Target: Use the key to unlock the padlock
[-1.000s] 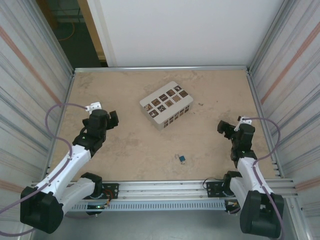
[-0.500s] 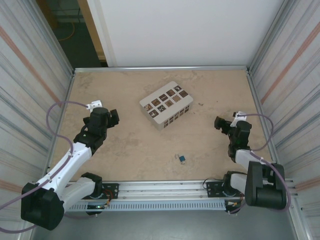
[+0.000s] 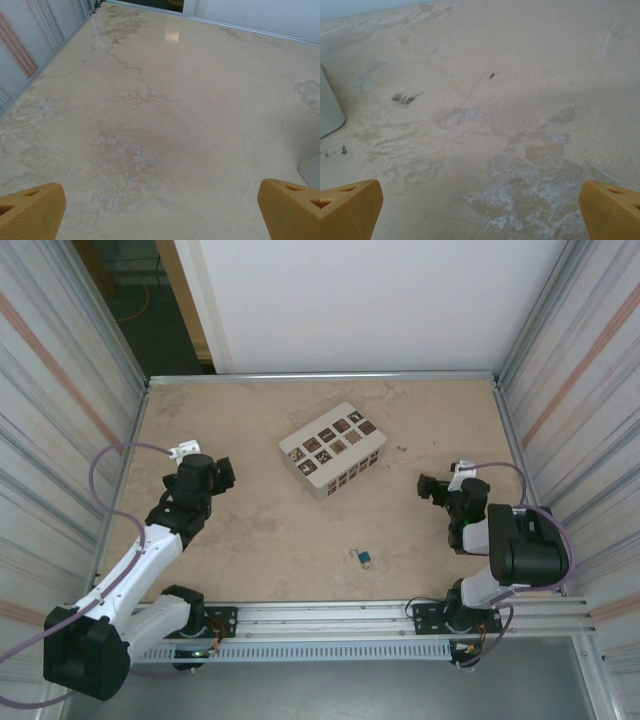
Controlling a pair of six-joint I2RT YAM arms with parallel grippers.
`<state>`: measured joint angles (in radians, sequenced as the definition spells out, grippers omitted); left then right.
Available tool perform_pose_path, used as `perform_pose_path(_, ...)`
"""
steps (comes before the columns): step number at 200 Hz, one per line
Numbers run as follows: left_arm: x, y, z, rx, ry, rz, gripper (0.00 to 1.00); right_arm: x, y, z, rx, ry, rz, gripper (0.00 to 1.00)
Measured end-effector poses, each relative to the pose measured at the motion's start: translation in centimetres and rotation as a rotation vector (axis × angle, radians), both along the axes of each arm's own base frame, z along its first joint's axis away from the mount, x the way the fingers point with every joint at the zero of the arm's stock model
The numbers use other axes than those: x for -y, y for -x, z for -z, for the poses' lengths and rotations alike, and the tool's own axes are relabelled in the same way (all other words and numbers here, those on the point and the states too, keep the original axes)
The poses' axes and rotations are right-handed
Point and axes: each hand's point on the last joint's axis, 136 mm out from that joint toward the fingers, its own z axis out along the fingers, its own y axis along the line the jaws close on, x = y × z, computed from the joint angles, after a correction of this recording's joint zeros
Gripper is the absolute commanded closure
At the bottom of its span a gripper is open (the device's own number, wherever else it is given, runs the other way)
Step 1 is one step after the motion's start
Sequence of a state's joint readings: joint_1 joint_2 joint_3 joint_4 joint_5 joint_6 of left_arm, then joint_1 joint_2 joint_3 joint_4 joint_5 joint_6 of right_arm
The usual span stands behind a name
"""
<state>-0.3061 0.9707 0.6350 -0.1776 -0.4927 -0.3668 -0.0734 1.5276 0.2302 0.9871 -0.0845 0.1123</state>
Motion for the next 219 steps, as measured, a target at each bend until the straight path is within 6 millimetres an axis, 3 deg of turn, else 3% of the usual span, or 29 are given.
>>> perform_pose_path(54, -0.8, 0.0, 0.0, -0.003, -0.006, -0.022, 0.01, 0.3, -4.1, -3.5, 0.048, 0.017, -0.005, 0.01)
perform_pose_path(92, -1.0, -0.1, 0.3, 0.003, -0.045, -0.011, 0.01, 0.4, -3.8, -2.4, 0.001, 0.017, 0.001, 0.01)
perform_pose_path(219, -3.0, 0.9, 5.3, -0.042, -0.248, -0.009, 0.01, 0.2, -3.6, -2.1, -0.014, 0.029, 0.009, 0.01)
